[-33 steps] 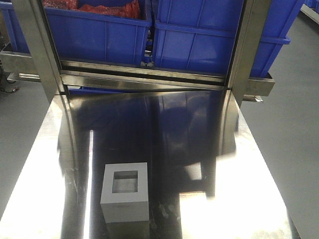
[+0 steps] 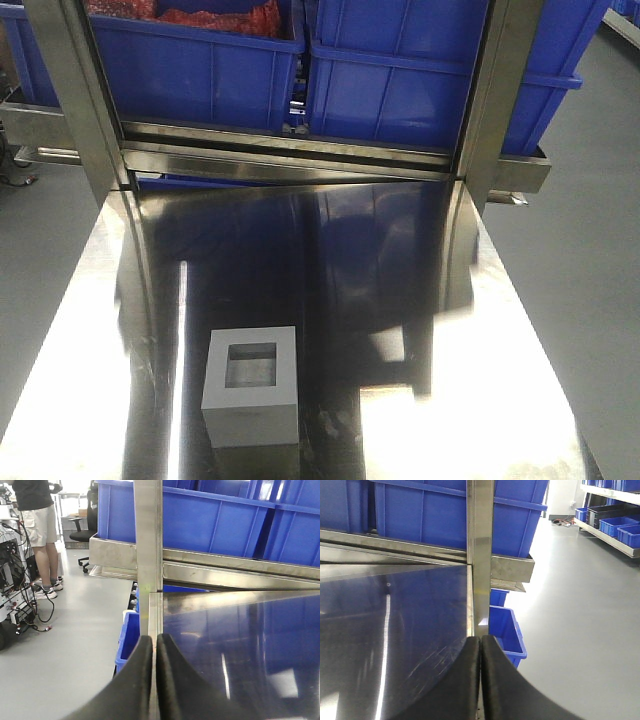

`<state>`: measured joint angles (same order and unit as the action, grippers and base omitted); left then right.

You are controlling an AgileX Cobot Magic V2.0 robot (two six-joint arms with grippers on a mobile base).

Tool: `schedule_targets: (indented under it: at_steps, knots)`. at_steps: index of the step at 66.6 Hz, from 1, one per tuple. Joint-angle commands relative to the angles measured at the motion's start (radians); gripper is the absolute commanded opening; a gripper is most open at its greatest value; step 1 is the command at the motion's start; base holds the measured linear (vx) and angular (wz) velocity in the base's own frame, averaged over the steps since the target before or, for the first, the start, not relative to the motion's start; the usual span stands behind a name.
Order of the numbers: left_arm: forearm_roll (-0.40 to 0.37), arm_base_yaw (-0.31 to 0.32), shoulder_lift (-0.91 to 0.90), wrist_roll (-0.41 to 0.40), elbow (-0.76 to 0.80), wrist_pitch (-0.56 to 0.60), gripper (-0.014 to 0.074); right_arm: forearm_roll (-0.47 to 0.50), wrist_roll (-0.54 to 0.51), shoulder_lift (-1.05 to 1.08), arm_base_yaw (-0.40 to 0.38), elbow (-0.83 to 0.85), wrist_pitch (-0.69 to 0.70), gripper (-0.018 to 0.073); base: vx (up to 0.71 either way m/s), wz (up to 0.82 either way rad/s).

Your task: Sort gray base to blue bin

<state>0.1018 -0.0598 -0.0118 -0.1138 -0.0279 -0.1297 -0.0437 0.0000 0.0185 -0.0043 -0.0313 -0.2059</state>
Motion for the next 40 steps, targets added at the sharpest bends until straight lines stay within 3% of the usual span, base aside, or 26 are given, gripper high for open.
schedule_targets:
  at_steps: [1,40]
  knots:
    - [0.0,0.001,-0.016,-0.008,0.012,0.066,-0.0007,-0.009,-0.012,0.009,-0.001,-0.006,0.08,-0.0005,0.0,0.0]
    - [0.0,0.001,-0.016,-0.008,0.012,0.068,-0.0007,-0.009,-0.012,0.009,-0.001,-0.006,0.08,-0.0005,0.0,0.0]
